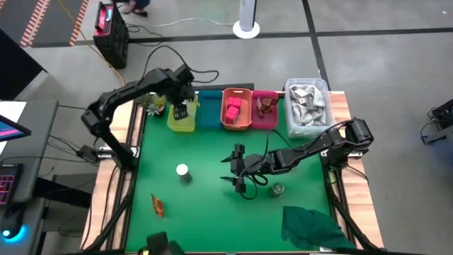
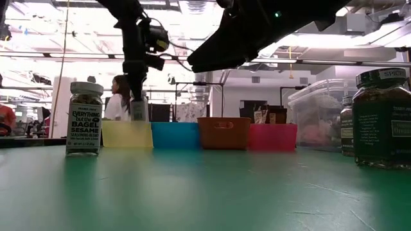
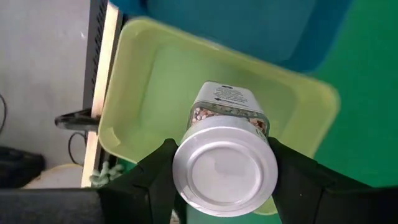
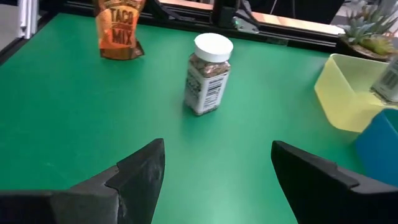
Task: Sort spices by type
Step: Put the top white seasoning bottle into the yellow bin, then put the white seasoning bottle into the yellow bin
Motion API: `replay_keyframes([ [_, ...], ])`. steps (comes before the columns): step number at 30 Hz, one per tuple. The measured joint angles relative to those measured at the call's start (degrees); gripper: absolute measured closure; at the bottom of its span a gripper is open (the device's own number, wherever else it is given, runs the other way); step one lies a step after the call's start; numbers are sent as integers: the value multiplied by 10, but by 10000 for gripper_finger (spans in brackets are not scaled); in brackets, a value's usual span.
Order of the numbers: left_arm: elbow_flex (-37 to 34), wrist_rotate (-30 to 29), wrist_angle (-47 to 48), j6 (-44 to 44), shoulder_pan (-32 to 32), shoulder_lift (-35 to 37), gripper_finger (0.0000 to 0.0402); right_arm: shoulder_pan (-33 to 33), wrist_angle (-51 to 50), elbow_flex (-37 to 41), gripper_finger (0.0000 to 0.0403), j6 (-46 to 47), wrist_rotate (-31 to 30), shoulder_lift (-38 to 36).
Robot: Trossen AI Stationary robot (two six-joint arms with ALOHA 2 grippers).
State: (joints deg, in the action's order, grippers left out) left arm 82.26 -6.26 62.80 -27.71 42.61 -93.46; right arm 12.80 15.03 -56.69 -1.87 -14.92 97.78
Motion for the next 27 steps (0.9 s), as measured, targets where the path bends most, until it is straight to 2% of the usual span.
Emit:
replay_keyframes([
  [10, -1, 5, -17, -15, 45, -44, 195, 7, -13, 0, 81, 4, 0, 0],
  [21, 1, -18, -19, 4, 43, -41, 114, 6, -13, 2, 81, 5, 0, 0],
  [24, 26, -40, 4, 1, 43, -41, 111, 6, -13, 2, 81, 8, 0, 0],
  [27, 68, -24, 46, 7, 39, -30, 110, 6, -16, 2, 81, 10, 0, 0],
])
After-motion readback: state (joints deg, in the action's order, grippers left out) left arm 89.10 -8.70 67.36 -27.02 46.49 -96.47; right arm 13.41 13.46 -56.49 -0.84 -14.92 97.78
